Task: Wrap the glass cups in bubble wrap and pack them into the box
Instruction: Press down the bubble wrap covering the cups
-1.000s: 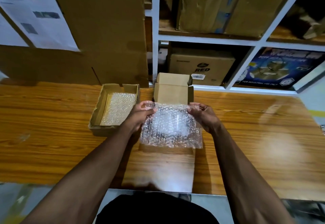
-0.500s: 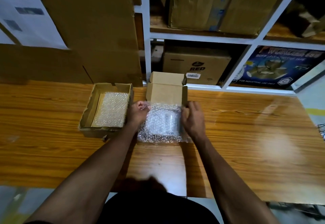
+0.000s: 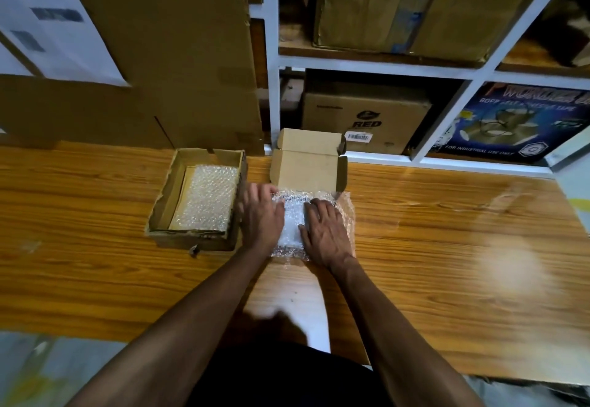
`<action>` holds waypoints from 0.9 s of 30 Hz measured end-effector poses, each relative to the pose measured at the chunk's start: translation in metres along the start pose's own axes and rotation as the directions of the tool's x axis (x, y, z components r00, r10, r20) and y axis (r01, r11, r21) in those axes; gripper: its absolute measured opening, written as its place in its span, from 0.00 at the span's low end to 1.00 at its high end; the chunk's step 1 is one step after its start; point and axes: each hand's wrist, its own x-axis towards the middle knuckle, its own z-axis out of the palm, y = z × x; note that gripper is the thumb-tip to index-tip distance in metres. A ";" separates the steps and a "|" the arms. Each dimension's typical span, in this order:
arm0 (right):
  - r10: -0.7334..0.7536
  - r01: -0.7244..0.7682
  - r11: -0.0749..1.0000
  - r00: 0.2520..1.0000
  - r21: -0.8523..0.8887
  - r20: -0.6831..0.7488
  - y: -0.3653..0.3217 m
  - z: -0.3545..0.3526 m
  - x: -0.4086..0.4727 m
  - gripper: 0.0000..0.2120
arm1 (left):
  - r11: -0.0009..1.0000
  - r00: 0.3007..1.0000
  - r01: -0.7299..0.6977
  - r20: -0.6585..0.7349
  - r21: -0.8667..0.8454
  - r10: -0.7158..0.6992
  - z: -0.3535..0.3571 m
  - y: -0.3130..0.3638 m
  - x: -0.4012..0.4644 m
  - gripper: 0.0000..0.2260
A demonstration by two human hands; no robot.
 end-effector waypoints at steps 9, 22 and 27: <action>0.066 -0.066 0.998 0.998 -0.021 0.019 -0.004 0.002 -0.006 0.32 | 0.887 0.858 -0.413 0.415 0.207 0.303 0.010 -0.008 -0.013 0.22; 0.138 -0.130 0.985 0.989 -0.115 0.062 -0.005 -0.003 -0.005 0.36 | 0.824 0.815 -0.464 0.522 0.326 0.252 0.001 -0.003 -0.005 0.31; 0.154 -0.149 0.984 0.987 -0.102 0.046 0.000 -0.003 -0.001 0.37 | 0.802 0.807 -0.480 0.538 0.357 0.243 0.004 -0.004 0.000 0.34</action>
